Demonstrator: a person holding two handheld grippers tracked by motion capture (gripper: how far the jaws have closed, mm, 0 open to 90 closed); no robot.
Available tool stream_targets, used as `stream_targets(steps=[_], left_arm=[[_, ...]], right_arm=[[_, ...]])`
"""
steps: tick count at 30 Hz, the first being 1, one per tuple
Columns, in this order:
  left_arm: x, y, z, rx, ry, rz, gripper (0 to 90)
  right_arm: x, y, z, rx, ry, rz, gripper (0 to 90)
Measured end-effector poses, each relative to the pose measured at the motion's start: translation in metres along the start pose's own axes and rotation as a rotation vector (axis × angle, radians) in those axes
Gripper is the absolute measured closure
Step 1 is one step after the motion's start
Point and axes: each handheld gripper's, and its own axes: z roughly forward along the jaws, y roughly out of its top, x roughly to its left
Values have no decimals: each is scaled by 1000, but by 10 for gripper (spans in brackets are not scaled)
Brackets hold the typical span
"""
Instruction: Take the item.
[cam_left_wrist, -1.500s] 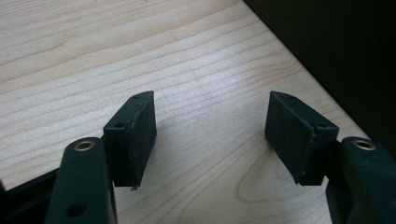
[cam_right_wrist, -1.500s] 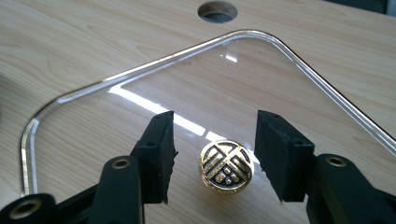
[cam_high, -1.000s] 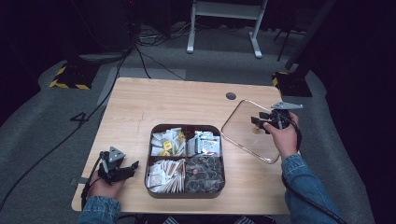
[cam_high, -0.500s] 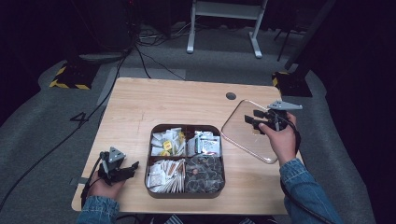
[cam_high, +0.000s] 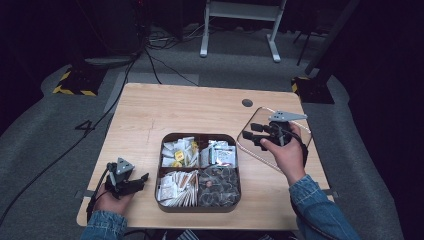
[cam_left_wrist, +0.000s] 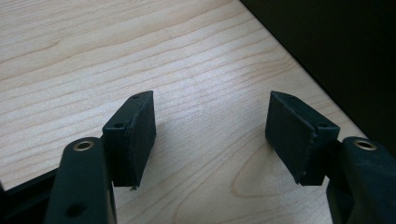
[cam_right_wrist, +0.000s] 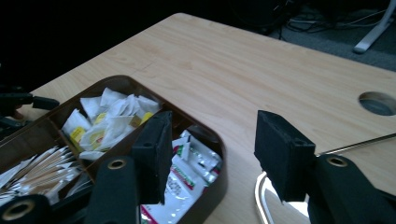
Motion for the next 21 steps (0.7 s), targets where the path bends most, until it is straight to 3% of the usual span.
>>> stream_targets(steps=[10,21], left_arm=[[0,0,0,2,-3,2,330],[0,0,0,1,-5,6,329]], right_arm=[[26,-7,26,72,109,56,481],[43,-20,57,147,169,54,512]])
